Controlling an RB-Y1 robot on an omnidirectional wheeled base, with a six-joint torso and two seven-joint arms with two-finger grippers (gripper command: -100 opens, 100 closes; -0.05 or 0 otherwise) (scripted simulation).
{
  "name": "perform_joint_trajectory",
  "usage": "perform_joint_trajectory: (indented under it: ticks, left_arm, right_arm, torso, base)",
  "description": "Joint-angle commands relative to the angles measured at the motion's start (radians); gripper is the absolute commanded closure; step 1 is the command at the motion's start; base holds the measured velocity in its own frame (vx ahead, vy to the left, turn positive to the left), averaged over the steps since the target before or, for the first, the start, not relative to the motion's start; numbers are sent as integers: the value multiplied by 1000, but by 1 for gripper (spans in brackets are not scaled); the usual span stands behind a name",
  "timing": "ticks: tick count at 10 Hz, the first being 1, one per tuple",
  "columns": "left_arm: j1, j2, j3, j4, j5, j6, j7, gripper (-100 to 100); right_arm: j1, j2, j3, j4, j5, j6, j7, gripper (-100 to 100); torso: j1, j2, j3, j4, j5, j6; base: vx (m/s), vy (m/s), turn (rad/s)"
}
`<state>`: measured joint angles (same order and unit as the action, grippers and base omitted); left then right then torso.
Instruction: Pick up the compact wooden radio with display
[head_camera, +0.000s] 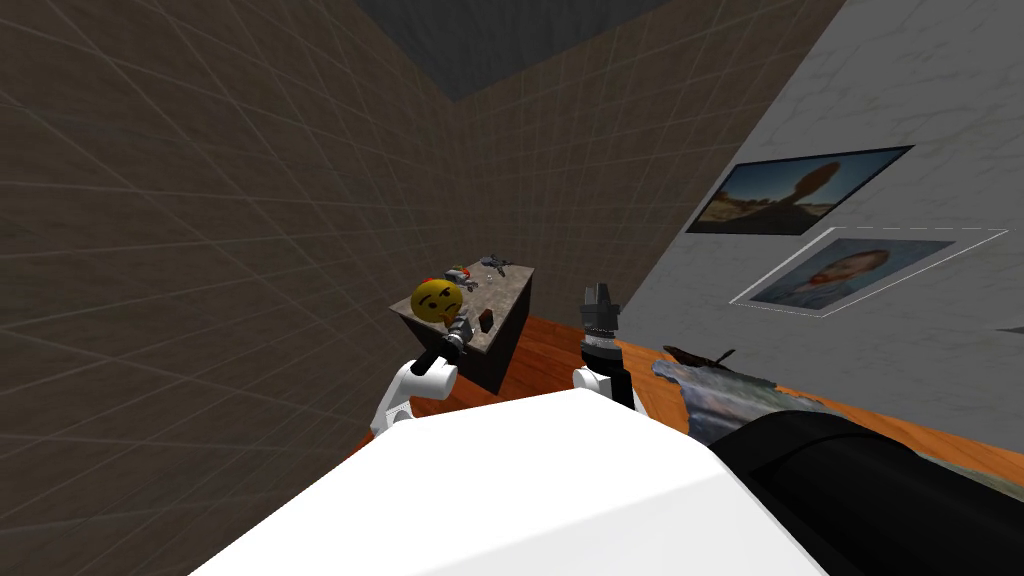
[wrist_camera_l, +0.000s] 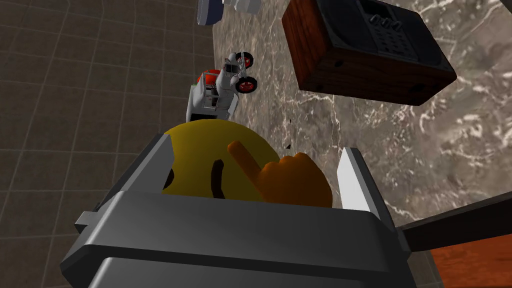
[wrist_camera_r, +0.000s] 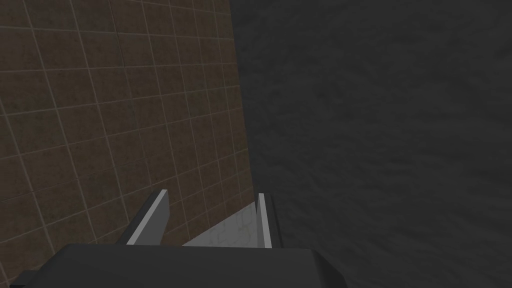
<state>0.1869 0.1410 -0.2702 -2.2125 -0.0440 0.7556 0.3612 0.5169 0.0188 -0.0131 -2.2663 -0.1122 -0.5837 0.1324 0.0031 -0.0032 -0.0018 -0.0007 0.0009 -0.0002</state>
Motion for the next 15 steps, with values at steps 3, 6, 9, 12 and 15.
perform_joint_trajectory:
  ticks: [3, 6, 9, 12, 15]
  left_arm:
    - [-33, -13, -15, 49, 10, 73, -13, -100]
    - [-58, -27, -24, 86, 20, 122, -26, -100]
    - [-64, -30, -16, 115, 18, 89, -28, -100]
    - [-67, -32, -15, 121, 18, 85, -28, 100]
    - [-65, -27, -15, 125, 14, 91, -34, 100]
  right_arm:
    - [0, 0, 0, 0, 0, 0, 0, 0]
    - [0, 0, 0, 0, 0, 0, 0, 0]
    - [0, 0, 0, 0, 0, 0, 0, 0]
    - [0, 0, 0, 0, 0, 0, 0, 0]
    - [0, 0, 0, 0, 0, 0, 0, 0]
  torso:
    - [1, -2, -1, 0, 0, 0]
    - [1, -4, -2, -1, 0, 0]
    - [-3, 2, 1, 0, -1, 0]
    - [-4, 1, 0, 0, -1, 0]
    - [-1, 4, 3, 2, 3, 0]
  base:
    - [77, 65, 25]
    - [96, 61, 17]
    - [31, 7, -6]
    - [36, -8, -4]
    - [0, 0, 0]
